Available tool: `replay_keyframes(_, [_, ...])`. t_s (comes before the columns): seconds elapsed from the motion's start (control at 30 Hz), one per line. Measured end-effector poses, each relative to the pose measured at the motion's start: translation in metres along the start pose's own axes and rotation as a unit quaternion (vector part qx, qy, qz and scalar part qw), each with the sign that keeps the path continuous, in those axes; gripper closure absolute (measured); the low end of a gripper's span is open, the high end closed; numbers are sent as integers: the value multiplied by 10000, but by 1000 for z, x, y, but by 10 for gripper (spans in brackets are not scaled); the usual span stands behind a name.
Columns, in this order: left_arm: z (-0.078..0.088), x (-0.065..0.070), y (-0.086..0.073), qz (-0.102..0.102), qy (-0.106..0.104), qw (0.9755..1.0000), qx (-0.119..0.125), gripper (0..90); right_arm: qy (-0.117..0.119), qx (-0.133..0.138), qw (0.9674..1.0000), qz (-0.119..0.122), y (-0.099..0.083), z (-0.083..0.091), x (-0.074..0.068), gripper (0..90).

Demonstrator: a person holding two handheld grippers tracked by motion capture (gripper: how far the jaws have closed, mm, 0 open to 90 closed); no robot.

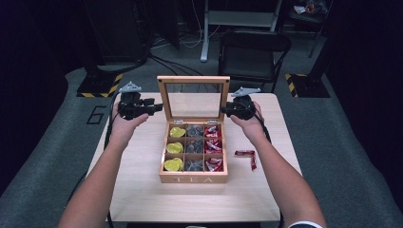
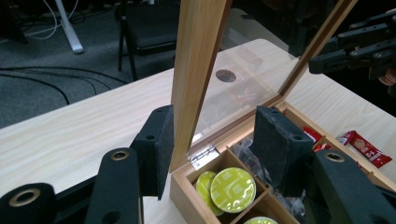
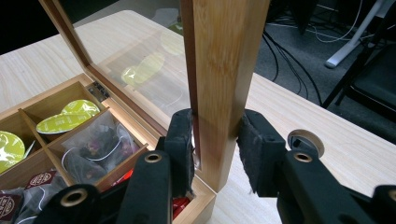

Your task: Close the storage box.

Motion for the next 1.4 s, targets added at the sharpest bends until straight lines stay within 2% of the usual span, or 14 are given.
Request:
replay_keyframes(0.03, [0, 0, 1, -16, 12, 10000, 63, 484, -13, 5, 10000, 7, 0, 0, -1, 651])
replay_keyframes(0.2, [-4, 1, 8, -70, 46, 9999, 80, 486, -52, 61, 9999, 67, -3, 2, -3, 650])
replay_keyframes(0.53, [-9, 0, 18, -210, 173, 9996, 93, 571, -38, 101, 9998, 146, -6, 4, -5, 648])
replay_keyframes(0.73, [-11, 3, 22, -235, 128, 9996, 103, 624, -12, 159, 9997, 157, -8, 5, -6, 646])
replay_keyframes(0.9, [-9, 5, 22, -288, 153, 9994, 72, 625, 8, 200, 9998, 60, -10, 7, -6, 640])
replay_keyframes(1.0, [-8, 6, 22, -314, 142, 9994, 67, 625, 69, 236, 9997, 76, -10, 9, -6, 577])
replay_keyframes(1.17, [-5, 8, 19, -328, 86, 9993, 132, 620, 20, 244, 9995, 209, -9, 16, -12, 468])
replay_keyframes(1.33, [-3, 11, 15, -334, 48, 9993, 136, 617, 8, 336, 9992, 197, -7, 25, -15, 438])
replay_keyframes(1.4, [0, 13, 15, -409, 44, 9991, 101, 615, 30, 350, 9992, 214, -6, 30, -15, 426])
Point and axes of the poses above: each handheld gripper's, and its own axes: z roughly backward along the jaws, y roughly out of its top, x roughly to its right, the point moved 1 cm from there along -z, roughly forward along the jaws, and after that the axes turned 6 degrees about -z, right-handed, at the moved point
